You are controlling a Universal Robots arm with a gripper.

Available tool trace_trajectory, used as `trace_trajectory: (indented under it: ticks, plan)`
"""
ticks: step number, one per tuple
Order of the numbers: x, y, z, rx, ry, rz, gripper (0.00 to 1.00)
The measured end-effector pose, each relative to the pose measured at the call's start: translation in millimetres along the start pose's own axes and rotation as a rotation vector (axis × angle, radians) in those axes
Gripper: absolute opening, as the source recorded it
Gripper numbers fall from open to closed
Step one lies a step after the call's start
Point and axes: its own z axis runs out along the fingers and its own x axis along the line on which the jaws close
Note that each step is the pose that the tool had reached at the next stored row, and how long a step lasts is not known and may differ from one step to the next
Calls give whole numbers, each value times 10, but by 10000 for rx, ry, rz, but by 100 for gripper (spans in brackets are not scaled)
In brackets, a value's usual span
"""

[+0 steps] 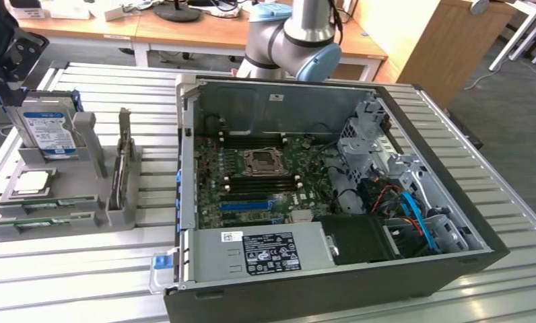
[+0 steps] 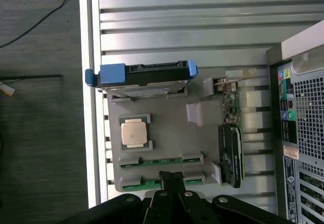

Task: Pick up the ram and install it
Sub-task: 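Reach for the ram, then pick up the ram and move it above insertion slot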

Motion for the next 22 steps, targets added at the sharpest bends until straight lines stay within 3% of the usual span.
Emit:
trace_trajectory:
  ticks: [10,22]
  plan:
    - [-8,-107,-4,0,0,-4,11]
    - [-9,-110,-4,0,-1,-4,11]
